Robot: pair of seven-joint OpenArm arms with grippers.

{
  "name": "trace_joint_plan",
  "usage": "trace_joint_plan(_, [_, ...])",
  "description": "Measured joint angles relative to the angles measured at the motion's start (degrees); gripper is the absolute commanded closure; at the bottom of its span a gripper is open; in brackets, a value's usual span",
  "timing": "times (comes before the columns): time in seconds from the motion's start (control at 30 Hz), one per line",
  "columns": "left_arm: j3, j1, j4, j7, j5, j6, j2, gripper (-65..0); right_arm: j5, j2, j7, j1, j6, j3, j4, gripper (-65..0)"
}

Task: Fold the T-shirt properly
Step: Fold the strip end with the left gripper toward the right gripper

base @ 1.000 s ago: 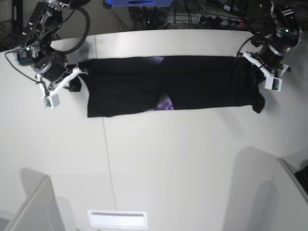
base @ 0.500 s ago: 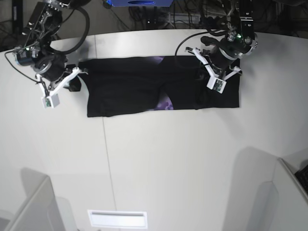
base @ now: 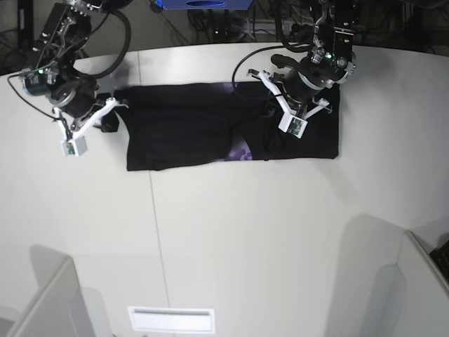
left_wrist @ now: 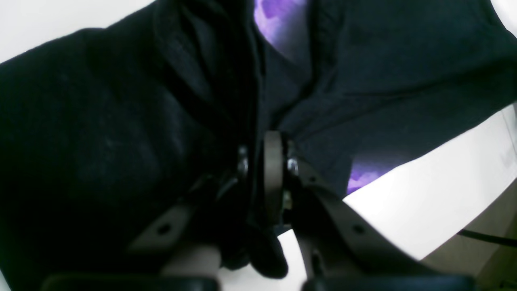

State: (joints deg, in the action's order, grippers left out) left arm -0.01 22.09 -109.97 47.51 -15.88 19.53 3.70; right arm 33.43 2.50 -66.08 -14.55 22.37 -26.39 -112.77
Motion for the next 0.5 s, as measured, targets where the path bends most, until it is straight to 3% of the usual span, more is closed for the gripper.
trace_joint_plan(0.5, [0.07, 0.0, 0.02, 0.04, 0.0, 0.11, 0.02, -0.8, 0.02, 0.0, 0.02, -0.07, 0.0, 0.0, 0.0, 0.0])
